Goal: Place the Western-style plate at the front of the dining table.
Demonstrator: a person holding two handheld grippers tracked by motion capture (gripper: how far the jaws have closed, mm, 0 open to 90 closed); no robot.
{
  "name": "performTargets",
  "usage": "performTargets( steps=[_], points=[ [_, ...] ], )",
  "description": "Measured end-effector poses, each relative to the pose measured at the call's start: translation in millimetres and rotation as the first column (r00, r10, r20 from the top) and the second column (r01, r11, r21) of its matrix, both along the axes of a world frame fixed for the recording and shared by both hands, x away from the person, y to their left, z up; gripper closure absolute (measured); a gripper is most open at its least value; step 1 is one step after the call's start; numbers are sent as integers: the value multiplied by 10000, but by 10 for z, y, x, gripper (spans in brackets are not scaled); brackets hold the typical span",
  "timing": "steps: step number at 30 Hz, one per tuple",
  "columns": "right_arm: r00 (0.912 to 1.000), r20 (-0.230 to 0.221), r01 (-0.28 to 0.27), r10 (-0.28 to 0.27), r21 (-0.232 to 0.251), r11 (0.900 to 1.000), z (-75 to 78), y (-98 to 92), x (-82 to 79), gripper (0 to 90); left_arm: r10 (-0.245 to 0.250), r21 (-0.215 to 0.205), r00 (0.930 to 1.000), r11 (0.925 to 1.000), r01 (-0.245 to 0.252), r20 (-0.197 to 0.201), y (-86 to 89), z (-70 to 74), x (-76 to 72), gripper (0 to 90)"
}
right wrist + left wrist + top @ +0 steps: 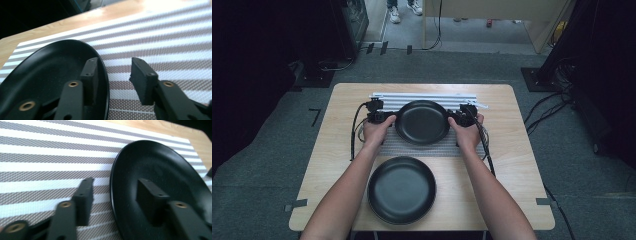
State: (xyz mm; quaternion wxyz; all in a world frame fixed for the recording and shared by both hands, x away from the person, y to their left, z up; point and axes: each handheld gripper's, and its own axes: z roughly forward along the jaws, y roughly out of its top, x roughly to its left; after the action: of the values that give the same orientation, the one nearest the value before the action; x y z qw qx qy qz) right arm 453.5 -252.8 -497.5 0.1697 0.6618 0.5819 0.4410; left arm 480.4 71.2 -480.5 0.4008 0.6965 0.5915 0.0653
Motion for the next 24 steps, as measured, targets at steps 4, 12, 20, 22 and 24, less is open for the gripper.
performTargets(
  steps=[4, 12, 20, 22, 24],
  points=[
    [9986, -13, -536, 536, -318, 9981, 91, -28, -59, 443, -36, 235, 9999, 9997, 34, 112, 71, 68, -80, 300],
    [9923, 386, -1138, 1181, -982, 9886, 221, -162, -283, 347, -96, 420, 9967, 9991, 62, 804, 240, 228, -293, 136],
    [9911, 514, -1172, 1232, -1068, 9874, 221, -347, -487, 337, -335, 214, 9952, 9993, 317, 918, 359, 256, -521, 133],
    [9910, 476, -1193, 1254, -1149, 9862, 221, -374, -527, 327, -242, 268, 9949, 9994, 217, 976, 406, 253, -569, 132],
    [9908, 459, -1209, 1273, -1227, 9851, 226, -407, -573, 317, -239, 381, 9949, 9991, 202, 984, 454, 248, -613, 131]
  ],
)
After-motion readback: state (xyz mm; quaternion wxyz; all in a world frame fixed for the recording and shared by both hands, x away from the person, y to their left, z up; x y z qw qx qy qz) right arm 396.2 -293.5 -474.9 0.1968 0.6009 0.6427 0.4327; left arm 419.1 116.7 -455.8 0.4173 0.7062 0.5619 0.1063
